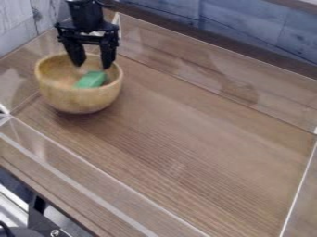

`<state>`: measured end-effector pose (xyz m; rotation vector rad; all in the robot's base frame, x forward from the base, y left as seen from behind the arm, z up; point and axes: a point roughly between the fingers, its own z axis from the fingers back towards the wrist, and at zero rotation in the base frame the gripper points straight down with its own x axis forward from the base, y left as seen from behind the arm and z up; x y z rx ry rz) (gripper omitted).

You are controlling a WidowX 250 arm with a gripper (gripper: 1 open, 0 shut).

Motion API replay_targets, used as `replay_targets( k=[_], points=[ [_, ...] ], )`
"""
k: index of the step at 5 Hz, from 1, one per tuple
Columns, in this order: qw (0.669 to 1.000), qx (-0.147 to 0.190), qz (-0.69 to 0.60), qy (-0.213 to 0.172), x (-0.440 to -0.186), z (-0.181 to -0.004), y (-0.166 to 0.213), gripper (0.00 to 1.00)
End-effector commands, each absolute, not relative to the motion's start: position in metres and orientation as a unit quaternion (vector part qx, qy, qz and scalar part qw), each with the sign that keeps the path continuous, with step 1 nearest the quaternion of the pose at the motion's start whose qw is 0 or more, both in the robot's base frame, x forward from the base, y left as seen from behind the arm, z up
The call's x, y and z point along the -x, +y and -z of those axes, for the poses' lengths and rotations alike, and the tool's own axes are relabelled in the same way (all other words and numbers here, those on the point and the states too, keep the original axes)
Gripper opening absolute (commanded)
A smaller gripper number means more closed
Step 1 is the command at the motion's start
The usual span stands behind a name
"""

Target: Move green stick from inside the wooden bowl to the table next to it

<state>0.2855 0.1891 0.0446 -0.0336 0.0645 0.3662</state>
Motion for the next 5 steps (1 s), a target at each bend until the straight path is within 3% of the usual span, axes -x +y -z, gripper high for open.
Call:
replay_targets(
  k=[1, 2, 3, 5],
  points=[
    [0.982, 0.0, -0.188, 0.009, -0.287, -0.059, 0.206, 1.0],
    [0.981, 0.001, -0.196, 0.013, -0.284, -0.058, 0.213, 1.0],
    [0.982, 0.002, -0.188, 0.013, -0.289, -0.054, 0.218, 0.0],
    [0.985, 0.008, -0.174, 0.013, -0.298, -0.047, 0.213, 0.0]
  ],
)
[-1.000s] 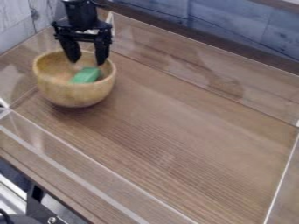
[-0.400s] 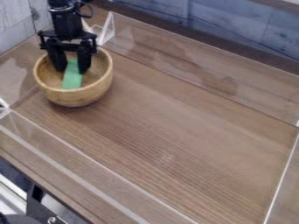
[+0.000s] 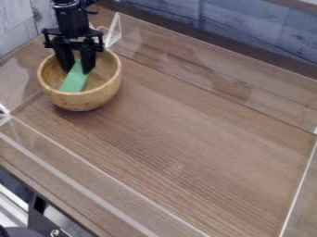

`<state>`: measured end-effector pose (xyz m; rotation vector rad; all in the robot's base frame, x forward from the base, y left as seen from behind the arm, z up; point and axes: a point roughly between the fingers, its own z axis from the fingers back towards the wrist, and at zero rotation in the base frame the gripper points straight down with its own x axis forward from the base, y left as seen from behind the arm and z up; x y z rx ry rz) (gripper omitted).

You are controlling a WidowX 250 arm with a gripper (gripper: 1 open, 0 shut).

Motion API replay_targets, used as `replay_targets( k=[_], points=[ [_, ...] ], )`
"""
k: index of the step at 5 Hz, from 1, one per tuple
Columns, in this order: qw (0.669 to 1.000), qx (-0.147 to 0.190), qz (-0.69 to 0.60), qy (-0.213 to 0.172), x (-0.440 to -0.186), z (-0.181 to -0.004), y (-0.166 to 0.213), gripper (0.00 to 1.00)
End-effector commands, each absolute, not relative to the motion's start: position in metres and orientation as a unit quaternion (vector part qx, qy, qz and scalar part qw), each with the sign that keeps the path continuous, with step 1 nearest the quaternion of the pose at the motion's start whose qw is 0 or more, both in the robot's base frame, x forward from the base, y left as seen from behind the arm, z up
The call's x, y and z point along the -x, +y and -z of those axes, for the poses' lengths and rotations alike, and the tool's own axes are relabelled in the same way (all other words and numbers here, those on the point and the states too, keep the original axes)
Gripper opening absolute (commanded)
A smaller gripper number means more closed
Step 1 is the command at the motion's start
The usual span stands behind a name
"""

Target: Move green stick from inside the wooden bowl to the table next to it

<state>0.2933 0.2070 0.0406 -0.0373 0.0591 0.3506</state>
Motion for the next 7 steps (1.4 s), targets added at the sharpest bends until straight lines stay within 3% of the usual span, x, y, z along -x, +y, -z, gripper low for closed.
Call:
replay_targets(
  k=[1, 3, 6, 7],
  points=[
    [0.984, 0.012, -0.175, 0.013, -0.303, -0.045, 0.205, 0.0],
    [0.99, 0.02, -0.138, 0.015, -0.301, -0.063, 0.192, 0.0],
    [0.996, 0.03, -0.079, 0.022, -0.285, -0.056, 0.19, 0.0],
    [0.992, 0.034, -0.116, 0.023, -0.28, -0.045, 0.187, 0.0]
  ],
)
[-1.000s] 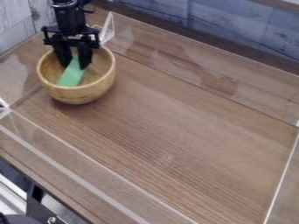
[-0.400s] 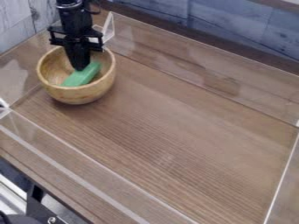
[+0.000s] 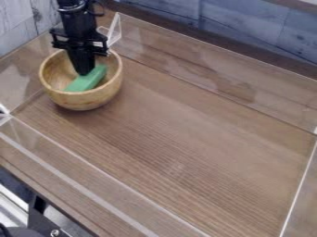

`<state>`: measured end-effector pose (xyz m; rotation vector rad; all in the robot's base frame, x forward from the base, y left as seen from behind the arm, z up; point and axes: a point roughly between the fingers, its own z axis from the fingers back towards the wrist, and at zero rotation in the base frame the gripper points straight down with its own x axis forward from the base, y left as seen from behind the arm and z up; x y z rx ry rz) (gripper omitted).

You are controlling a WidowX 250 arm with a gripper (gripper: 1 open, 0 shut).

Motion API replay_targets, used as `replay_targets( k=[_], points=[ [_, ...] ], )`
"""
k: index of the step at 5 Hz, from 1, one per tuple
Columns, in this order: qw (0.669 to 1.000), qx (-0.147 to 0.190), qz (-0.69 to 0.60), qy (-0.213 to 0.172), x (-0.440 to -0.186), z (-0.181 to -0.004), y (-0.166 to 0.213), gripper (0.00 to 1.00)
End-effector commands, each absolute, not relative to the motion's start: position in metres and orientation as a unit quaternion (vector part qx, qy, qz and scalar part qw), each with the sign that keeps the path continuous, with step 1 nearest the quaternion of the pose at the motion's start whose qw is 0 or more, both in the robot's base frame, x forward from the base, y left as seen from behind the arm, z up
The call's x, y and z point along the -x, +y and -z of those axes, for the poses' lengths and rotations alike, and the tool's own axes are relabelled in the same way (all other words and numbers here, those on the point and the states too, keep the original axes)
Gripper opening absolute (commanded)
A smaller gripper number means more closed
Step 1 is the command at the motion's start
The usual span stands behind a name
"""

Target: Move green stick from inside the wooden bowl to the table next to it

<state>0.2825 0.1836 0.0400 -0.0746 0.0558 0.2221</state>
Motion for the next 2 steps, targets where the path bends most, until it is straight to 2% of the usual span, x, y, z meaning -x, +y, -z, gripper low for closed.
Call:
replay_targets(
  k=[1, 2],
  points=[
    [0.987, 0.037, -0.153, 0.025, -0.2754, -0.0327, 0.1836, 0.0],
    [0.986, 0.037, -0.161, 0.028, -0.2735, -0.0286, 0.1812, 0.0]
  ],
)
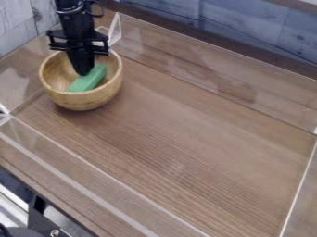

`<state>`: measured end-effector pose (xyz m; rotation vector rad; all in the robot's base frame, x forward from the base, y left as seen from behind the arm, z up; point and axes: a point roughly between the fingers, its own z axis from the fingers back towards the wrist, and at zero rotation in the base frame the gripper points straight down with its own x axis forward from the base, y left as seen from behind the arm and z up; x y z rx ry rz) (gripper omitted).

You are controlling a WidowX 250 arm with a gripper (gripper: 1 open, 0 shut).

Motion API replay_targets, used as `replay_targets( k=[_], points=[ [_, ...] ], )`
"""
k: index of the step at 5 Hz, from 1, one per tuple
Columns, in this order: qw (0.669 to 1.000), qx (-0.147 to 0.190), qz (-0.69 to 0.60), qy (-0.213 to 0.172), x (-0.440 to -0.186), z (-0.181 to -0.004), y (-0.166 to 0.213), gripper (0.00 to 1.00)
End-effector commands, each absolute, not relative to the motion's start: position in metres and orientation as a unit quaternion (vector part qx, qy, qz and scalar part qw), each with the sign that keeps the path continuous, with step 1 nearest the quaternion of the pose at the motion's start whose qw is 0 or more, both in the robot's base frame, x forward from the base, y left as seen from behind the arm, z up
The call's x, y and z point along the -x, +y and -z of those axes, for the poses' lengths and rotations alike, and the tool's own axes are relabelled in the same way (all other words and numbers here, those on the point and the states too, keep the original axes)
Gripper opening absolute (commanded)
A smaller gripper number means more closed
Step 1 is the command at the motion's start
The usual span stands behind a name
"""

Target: Move green stick from inside the wooden bowl to the table next to it

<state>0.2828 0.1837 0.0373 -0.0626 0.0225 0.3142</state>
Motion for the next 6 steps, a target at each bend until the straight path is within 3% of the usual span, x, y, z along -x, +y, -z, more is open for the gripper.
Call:
replay_targets(
  k=[1, 3, 6],
  points=[
    [0.984, 0.037, -0.169, 0.031, -0.272, -0.024, 0.179, 0.0],
    [0.986, 0.035, -0.16, 0.038, -0.275, 0.004, 0.181, 0.0],
    [0.989, 0.078, -0.122, 0.013, -0.295, -0.046, 0.151, 0.0]
  ],
)
